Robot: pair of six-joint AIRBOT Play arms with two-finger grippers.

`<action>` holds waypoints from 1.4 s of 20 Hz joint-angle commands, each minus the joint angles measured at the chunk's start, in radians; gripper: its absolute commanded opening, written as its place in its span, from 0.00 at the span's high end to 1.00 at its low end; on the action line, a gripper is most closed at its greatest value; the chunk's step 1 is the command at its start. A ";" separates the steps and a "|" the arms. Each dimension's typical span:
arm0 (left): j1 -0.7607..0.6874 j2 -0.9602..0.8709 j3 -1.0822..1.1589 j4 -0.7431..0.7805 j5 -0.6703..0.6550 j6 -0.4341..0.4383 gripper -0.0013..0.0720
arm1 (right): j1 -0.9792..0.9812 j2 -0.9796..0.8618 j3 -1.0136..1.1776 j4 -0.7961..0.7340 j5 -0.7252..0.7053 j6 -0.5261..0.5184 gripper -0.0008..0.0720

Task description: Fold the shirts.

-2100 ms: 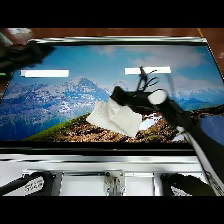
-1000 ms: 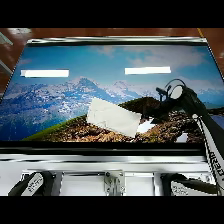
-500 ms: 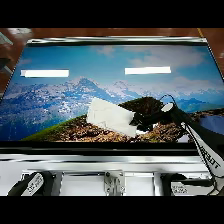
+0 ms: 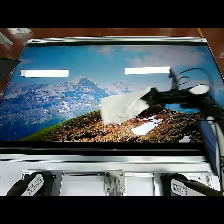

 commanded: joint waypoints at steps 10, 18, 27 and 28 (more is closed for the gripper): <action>-0.032 0.009 0.000 -0.001 -0.148 0.009 0.93 | -1.011 0.280 0.108 -0.027 0.320 0.145 0.91; -0.032 0.028 0.000 -0.003 -0.158 0.005 0.93 | -1.080 0.247 0.107 0.097 0.231 0.092 0.91; -0.032 0.037 0.000 -0.004 -0.162 -0.082 0.93 | -0.805 0.083 0.246 0.475 -0.085 -0.186 0.91; -0.032 0.043 0.000 -0.004 -0.162 -0.085 0.93 | -0.819 0.068 0.274 0.435 -0.096 -0.186 0.91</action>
